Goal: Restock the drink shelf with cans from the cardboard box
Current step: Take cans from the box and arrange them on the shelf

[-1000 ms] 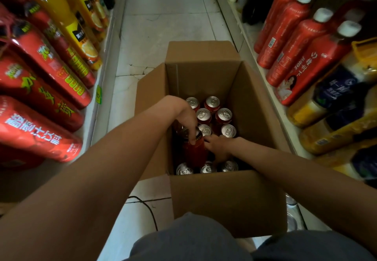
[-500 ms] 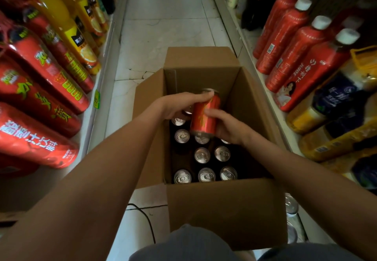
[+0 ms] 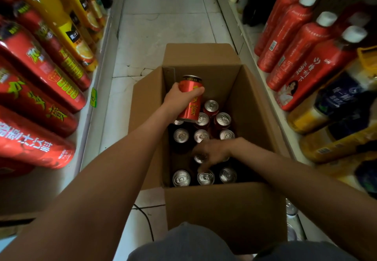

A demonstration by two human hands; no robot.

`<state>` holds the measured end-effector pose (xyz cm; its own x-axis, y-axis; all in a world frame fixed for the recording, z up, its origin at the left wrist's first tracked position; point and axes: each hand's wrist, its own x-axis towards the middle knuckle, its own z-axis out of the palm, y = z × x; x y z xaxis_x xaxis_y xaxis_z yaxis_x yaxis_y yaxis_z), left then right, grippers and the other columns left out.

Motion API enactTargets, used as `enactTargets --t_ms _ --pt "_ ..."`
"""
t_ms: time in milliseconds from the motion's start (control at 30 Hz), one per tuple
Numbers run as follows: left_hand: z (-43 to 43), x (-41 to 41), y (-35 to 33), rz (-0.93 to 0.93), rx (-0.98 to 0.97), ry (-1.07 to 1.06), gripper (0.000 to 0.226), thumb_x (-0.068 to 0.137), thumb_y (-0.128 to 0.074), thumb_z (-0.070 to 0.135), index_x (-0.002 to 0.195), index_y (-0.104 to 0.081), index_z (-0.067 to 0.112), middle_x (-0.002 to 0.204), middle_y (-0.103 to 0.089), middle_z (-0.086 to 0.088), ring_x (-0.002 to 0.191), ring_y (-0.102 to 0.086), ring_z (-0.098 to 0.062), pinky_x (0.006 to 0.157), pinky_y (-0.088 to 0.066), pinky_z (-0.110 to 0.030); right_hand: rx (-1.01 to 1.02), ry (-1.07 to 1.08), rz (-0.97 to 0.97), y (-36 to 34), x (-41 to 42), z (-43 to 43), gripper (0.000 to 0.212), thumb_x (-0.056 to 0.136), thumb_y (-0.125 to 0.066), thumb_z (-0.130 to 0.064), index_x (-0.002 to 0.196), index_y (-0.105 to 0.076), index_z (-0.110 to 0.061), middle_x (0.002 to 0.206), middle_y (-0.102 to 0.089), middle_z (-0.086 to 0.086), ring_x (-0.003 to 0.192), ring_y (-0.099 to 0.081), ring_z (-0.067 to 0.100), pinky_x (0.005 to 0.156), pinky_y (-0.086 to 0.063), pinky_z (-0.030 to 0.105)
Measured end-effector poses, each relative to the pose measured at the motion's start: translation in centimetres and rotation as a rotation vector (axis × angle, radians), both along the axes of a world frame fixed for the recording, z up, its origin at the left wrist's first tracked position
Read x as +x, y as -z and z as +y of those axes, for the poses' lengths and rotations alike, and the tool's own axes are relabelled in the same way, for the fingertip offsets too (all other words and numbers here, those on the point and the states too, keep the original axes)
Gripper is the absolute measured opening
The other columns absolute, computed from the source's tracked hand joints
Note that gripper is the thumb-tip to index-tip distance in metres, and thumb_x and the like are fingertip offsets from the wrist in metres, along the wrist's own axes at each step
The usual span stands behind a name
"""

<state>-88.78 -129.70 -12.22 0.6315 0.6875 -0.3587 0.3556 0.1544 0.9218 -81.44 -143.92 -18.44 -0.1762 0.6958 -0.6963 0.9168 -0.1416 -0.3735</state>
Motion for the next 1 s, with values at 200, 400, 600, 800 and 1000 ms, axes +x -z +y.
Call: enactTargets --t_ms 200,400,600,800,1000 --pt "-1.0 -0.4 0.2 0.082 0.053 0.06 0.058 0.072 -0.078 0.044 0.112 -0.043 0.022 0.11 -0.057 -0.002 0.093 -0.061 -0.018 0.077 -0.05 -0.032 0.258 -0.762 -0.398 1.4 -2.2 -1.4 0.085 0.079 -0.067 -0.039 0.147 -0.022 -0.012 0.153 -0.019 0.016 0.143 -0.013 0.03 0.115 -0.007 0.047" --pt "-1.0 -1.2 0.1 0.059 0.085 0.057 0.063 0.071 -0.078 0.045 0.117 -0.044 0.018 0.109 -0.058 -0.001 0.094 -0.061 -0.017 0.072 -0.049 -0.029 0.472 -0.963 -0.415 1.9 -2.3 -2.3 0.056 0.066 -0.073 -0.038 0.117 -0.062 -0.016 0.121 -0.059 0.002 0.112 -0.056 0.021 0.096 -0.043 0.036" --pt "-1.2 -1.4 0.2 0.027 0.088 0.036 0.061 0.07 -0.078 0.048 0.114 -0.045 0.019 0.107 -0.058 0.0 0.094 -0.061 -0.017 0.077 -0.05 -0.031 0.469 -0.982 -0.439 2.8 -2.5 -2.1 0.051 0.078 -0.065 -0.037 0.123 -0.055 -0.016 0.112 -0.066 0.001 0.114 -0.052 0.021 0.096 -0.039 0.038" --pt "-1.1 -1.2 0.1 -0.073 0.049 -0.03 0.057 0.071 -0.077 0.048 0.113 -0.048 0.024 0.107 -0.06 0.001 0.094 -0.063 -0.018 0.078 -0.054 -0.034 0.354 -0.55 -0.184 0.3 -1.8 -2.2 0.073 0.078 -0.068 -0.044 0.136 -0.04 -0.01 0.131 -0.048 0.013 0.124 -0.034 0.027 0.101 -0.027 0.04" --pt "-0.1 -0.6 0.1 -0.147 -0.019 -0.137 0.052 0.067 -0.078 0.05 0.105 -0.052 0.025 0.104 -0.064 -0.003 0.091 -0.067 -0.023 0.081 -0.057 -0.042 0.281 0.059 0.106 -2.0 -0.8 -3.0 0.068 0.076 -0.075 -0.032 0.131 -0.041 -0.015 0.127 -0.049 0.003 0.115 -0.05 0.018 0.095 -0.045 0.034"
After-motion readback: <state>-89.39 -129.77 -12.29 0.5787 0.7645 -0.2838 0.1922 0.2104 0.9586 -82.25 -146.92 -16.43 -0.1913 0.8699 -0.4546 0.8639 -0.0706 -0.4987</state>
